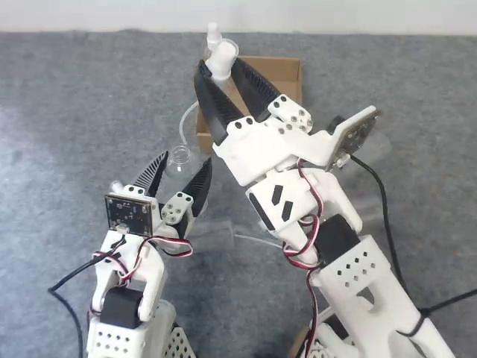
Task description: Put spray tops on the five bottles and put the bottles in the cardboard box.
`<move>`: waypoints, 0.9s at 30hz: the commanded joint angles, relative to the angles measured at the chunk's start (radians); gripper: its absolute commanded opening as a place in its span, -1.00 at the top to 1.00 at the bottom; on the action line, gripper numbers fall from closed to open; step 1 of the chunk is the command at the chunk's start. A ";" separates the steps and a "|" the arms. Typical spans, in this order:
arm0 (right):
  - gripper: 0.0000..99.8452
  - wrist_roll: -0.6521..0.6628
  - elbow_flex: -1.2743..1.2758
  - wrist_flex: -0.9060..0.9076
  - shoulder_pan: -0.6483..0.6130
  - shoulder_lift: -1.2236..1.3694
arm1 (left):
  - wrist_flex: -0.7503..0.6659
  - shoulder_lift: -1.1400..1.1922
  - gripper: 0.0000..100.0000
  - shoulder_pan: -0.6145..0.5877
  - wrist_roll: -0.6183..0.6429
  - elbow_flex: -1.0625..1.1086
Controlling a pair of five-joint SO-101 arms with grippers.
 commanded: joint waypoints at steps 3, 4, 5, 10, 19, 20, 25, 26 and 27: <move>0.99 -0.015 -0.031 -0.021 -0.018 -0.002 | -0.002 -0.020 0.56 -0.003 0.003 -0.005; 0.99 -0.015 -0.031 -0.016 -0.030 -0.005 | -0.002 -0.020 0.56 -0.003 0.003 -0.005; 0.99 -0.015 -0.031 -0.013 -0.042 -0.007 | -0.002 -0.020 0.56 -0.003 0.003 -0.005; 0.99 -0.014 -0.026 -0.012 -0.068 -0.002 | -0.002 -0.020 0.56 -0.002 0.003 -0.005; 0.99 -0.008 0.049 -0.010 -0.065 -0.002 | -0.002 -0.020 0.56 -0.008 0.003 -0.005; 0.99 -0.006 0.060 -0.010 -0.065 -0.004 | -0.002 -0.021 0.56 -0.008 0.003 -0.005; 0.99 0.081 0.094 -0.012 -0.065 -0.012 | -0.002 -0.021 0.56 -0.008 0.003 -0.005; 0.99 0.092 0.098 -0.010 -0.065 -0.012 | -0.002 -0.021 0.56 -0.008 0.003 -0.005; 0.99 0.094 0.106 -0.010 -0.065 -0.012 | -0.002 -0.021 0.56 -0.008 0.003 -0.005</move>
